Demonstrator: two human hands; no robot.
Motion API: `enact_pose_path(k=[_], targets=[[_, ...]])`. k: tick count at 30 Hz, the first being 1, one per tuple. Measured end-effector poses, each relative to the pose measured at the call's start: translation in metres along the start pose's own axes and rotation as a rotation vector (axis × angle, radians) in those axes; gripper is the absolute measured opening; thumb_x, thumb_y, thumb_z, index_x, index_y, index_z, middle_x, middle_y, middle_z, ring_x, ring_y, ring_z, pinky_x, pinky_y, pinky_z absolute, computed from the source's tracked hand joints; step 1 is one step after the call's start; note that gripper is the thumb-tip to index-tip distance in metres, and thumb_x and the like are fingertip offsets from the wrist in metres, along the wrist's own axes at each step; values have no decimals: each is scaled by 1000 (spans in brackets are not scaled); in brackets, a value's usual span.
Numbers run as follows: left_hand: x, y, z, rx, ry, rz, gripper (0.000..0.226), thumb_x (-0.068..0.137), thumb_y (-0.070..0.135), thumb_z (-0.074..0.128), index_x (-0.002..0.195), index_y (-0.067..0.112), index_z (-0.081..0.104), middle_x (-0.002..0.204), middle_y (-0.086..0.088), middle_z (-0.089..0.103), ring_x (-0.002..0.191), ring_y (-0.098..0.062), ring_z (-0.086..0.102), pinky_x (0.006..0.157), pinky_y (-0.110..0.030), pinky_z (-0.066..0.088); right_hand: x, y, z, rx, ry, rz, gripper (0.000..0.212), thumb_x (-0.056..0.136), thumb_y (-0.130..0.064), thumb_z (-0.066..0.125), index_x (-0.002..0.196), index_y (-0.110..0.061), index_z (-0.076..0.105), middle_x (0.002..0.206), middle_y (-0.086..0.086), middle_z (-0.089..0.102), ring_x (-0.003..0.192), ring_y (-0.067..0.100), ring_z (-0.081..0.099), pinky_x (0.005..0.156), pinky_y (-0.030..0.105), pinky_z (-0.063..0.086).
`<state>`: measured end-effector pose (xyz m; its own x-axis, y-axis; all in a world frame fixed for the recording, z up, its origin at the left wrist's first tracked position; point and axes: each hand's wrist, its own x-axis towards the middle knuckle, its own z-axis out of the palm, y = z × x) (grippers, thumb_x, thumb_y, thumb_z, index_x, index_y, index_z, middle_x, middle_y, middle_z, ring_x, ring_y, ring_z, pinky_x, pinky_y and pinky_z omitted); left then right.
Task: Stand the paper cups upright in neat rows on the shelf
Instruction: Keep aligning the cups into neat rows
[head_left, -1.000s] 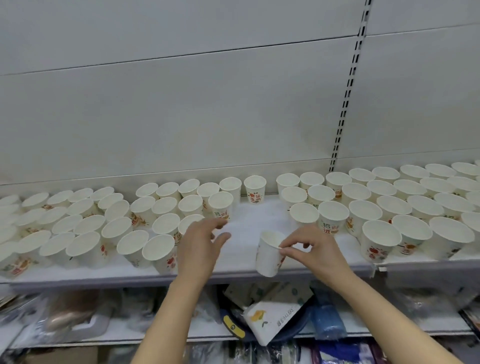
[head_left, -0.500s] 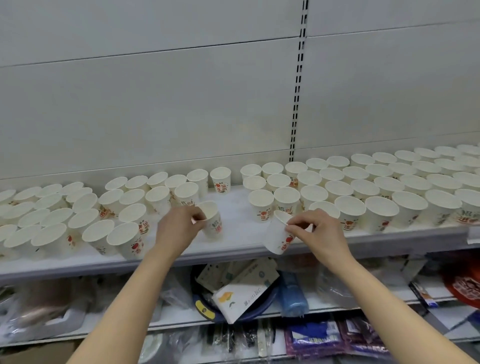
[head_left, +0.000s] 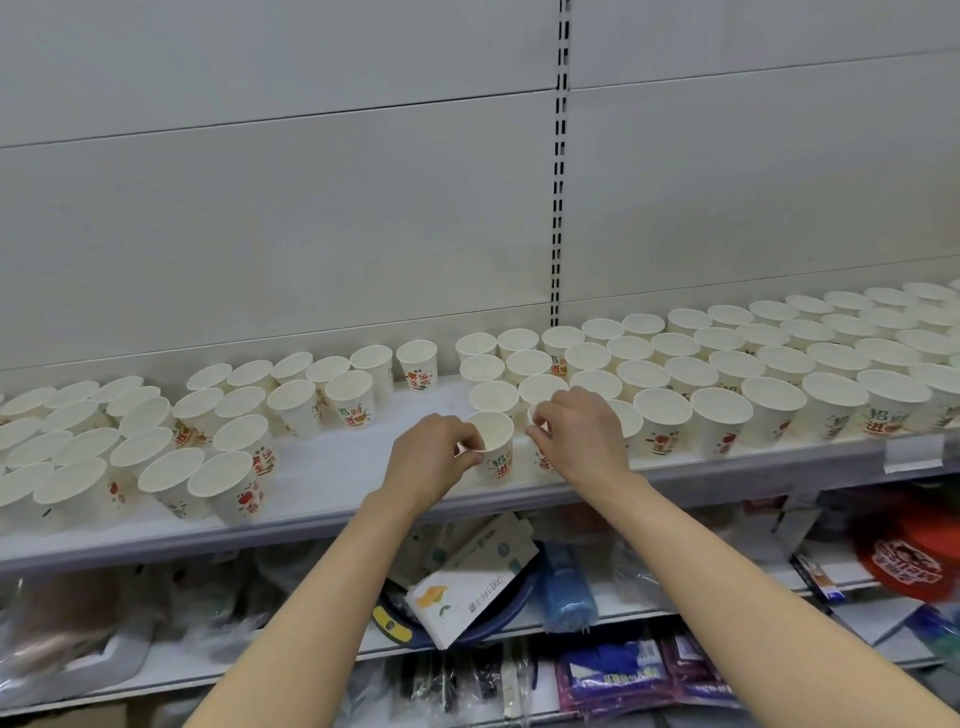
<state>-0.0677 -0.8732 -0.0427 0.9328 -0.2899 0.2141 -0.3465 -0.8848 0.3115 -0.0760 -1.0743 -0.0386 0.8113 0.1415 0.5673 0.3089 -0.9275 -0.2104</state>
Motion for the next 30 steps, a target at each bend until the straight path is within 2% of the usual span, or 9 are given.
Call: enact_pose_path(k=[3, 6, 9, 13, 17, 21, 24, 30], targets=[[3, 4, 2, 18, -17, 4, 4, 89, 35, 66, 91, 33, 70, 93, 14, 64, 88, -8, 51, 71, -29, 45, -1, 4, 5, 42, -59, -14, 20, 64, -28, 85, 67, -14, 70, 63, 2, 61, 64, 25, 56, 56, 30, 41], [3, 2, 6, 23, -10, -2, 7, 89, 34, 65, 94, 32, 70, 96, 13, 65, 91, -8, 52, 73, -29, 45, -3, 17, 2, 156, -82, -49, 27, 67, -34, 82, 83, -13, 73, 74, 2, 66, 74, 24, 57, 63, 34, 43], [4, -1, 6, 19, -6, -19, 7, 90, 33, 65, 95, 32, 70, 98, 13, 65, 94, -9, 54, 76, -29, 46, -8, 36, -5, 173, -149, -96, 27, 69, -28, 81, 93, -17, 73, 88, -1, 69, 84, 24, 54, 73, 38, 44], [6, 0, 7, -20, 4, -47, 5, 89, 31, 66, 92, 31, 70, 99, 13, 65, 93, -8, 56, 78, -29, 47, -9, 45, -2, 128, -150, -106, 15, 71, -16, 78, 85, -19, 74, 85, -4, 69, 82, 24, 53, 70, 34, 40], [3, -5, 9, -88, 11, -71, 3, 86, 30, 69, 87, 32, 69, 98, 15, 65, 91, -6, 59, 80, -31, 50, -2, 46, -8, 112, -139, -124, 7, 74, -23, 78, 80, -22, 74, 77, -6, 69, 79, 23, 51, 69, 33, 34], [2, -4, 9, -132, -7, -81, 9, 81, 41, 73, 86, 36, 68, 101, 20, 63, 90, -2, 58, 78, -32, 51, 0, 45, -12, 52, -208, -161, 9, 82, -27, 69, 88, -24, 75, 83, -6, 69, 85, 21, 49, 73, 31, 27], [4, 3, 9, -54, 11, -62, 18, 77, 51, 73, 87, 38, 67, 105, 23, 56, 91, -4, 54, 71, -27, 46, 0, 45, -9, 18, -224, -166, 12, 84, -27, 66, 92, -25, 74, 86, -5, 69, 88, 23, 50, 74, 33, 28], [8, 11, 18, -43, 5, -64, 9, 84, 43, 69, 90, 35, 70, 102, 16, 63, 89, -6, 51, 70, -28, 44, -3, 52, -7, 29, -243, -125, 11, 84, -26, 65, 90, -26, 74, 87, -6, 69, 88, 22, 49, 76, 36, 32]])
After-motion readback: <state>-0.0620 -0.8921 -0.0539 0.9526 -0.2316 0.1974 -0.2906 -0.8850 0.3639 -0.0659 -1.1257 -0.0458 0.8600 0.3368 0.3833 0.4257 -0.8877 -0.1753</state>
